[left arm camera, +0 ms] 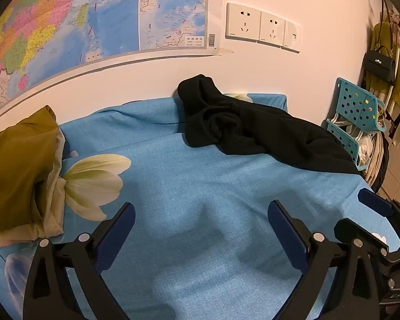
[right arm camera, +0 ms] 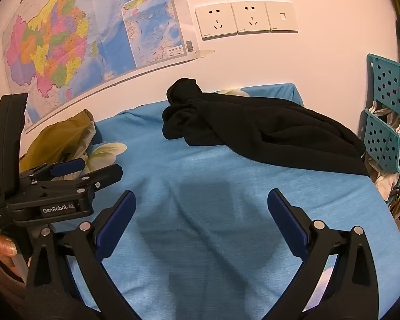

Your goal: Fold large clothes

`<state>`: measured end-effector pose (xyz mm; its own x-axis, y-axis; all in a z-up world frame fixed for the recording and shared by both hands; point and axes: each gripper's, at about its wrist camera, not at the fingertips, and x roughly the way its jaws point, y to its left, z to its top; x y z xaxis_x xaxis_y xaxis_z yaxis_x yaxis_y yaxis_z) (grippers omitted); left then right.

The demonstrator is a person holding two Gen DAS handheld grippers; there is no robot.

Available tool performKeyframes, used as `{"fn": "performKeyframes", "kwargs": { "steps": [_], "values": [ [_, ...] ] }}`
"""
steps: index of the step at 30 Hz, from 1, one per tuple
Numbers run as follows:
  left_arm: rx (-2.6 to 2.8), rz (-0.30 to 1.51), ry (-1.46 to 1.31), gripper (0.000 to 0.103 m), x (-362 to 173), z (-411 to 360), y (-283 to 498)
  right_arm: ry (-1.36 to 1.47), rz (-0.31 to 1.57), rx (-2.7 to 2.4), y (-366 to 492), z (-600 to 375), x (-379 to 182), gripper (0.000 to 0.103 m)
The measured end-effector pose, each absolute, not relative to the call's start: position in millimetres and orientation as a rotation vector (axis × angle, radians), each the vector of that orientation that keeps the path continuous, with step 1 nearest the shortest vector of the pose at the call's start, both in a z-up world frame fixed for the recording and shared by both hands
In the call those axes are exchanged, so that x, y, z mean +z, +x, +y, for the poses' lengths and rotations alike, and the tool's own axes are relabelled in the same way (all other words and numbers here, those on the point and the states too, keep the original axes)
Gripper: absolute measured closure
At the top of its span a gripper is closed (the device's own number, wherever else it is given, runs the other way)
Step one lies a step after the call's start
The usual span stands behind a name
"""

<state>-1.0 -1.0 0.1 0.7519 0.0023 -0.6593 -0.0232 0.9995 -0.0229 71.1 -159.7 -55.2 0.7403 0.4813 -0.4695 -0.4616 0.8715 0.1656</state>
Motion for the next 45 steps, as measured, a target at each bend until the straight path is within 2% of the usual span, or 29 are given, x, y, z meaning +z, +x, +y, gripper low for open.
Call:
{"fn": "performKeyframes", "kwargs": {
  "steps": [45],
  "values": [
    [0.010,0.722,-0.040,0.007,-0.3,1.8,-0.5,0.043,0.538,0.529,69.6,-156.0,-58.3,0.006]
  ]
}}
